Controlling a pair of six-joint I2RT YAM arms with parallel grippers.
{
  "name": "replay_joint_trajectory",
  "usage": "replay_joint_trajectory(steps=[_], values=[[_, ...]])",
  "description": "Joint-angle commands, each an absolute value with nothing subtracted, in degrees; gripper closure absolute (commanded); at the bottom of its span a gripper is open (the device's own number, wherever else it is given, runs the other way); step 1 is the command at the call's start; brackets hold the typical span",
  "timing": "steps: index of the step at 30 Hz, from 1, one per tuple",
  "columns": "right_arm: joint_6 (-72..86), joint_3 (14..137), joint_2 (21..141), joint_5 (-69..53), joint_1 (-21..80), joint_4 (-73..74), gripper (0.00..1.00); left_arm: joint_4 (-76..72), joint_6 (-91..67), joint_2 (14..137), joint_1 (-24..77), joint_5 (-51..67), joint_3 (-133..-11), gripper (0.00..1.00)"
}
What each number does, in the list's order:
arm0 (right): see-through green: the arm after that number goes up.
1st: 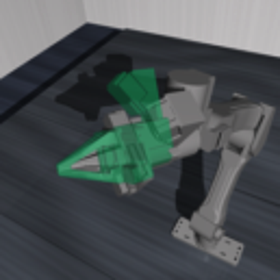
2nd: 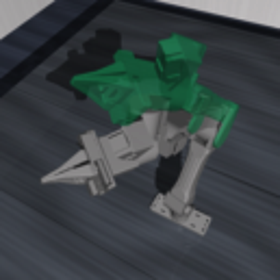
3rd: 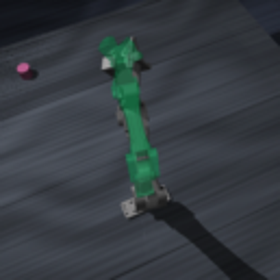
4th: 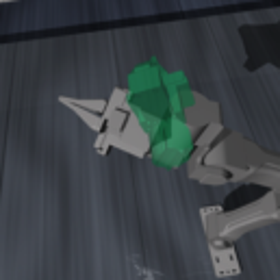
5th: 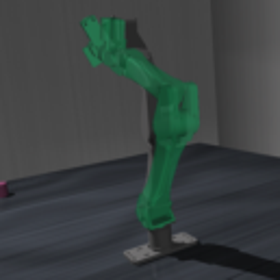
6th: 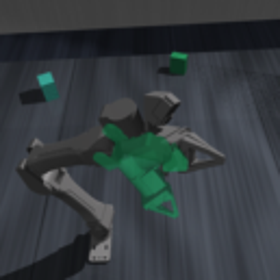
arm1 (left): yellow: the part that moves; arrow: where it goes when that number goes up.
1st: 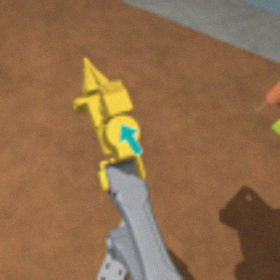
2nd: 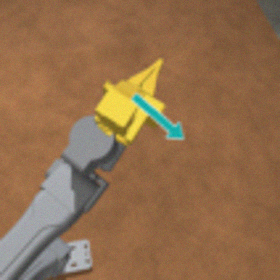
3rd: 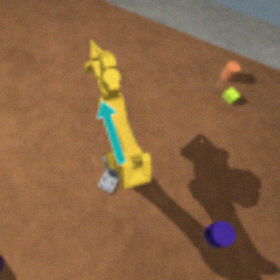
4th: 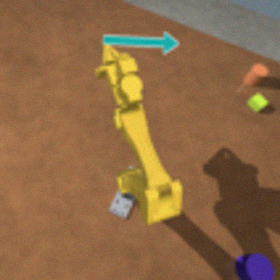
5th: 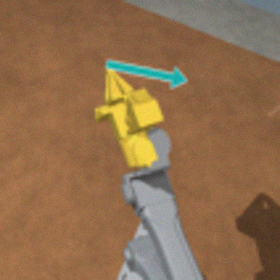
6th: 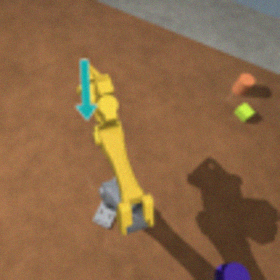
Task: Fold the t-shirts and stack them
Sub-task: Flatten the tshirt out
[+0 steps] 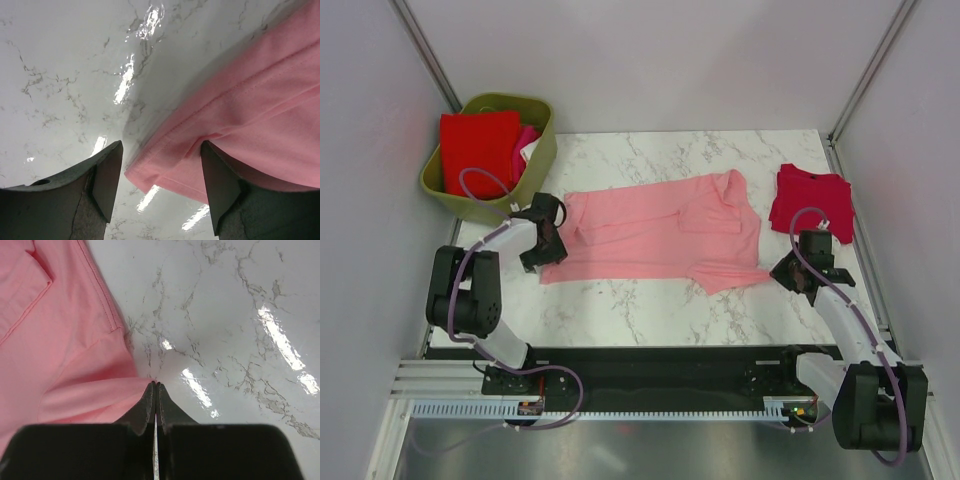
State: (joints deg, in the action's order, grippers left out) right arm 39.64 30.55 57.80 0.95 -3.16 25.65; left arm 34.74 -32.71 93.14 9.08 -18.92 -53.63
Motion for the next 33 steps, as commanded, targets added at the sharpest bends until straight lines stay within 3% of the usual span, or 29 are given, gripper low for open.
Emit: replay_joint_trajectory(steps=[1, 11, 20, 22, 25, 33], values=[[38.6, 31.8, 55.7, 2.2, -4.2, 26.9, 1.0, 33.5, -30.4, 92.4, 6.3, -19.1, -52.7, 0.29], [37.2, 33.0, 54.6, 2.5, -5.9, 29.1, 1.0, 27.4, -29.8, 87.9, 0.2, -11.4, -49.0, 0.3], [37.2, 33.3, 54.3, 1.8, -6.3, 29.5, 1.0, 26.6, -33.3, 80.2, -3.2, -15.8, -45.5, 0.3], [37.2, 33.4, 54.3, 1.6, -6.3, 29.7, 1.0, 25.7, -35.2, 74.8, -4.7, -15.6, -43.1, 0.27], [37.1, 33.4, 54.1, 1.7, -6.3, 29.8, 1.0, 21.6, -35.9, 68.3, -8.4, -10.6, -39.0, 0.26], [37.4, 33.3, 55.0, 0.7, -6.4, 29.2, 1.0, 21.8, -35.6, 61.7, -6.8, 1.2, -37.2, 0.3]])
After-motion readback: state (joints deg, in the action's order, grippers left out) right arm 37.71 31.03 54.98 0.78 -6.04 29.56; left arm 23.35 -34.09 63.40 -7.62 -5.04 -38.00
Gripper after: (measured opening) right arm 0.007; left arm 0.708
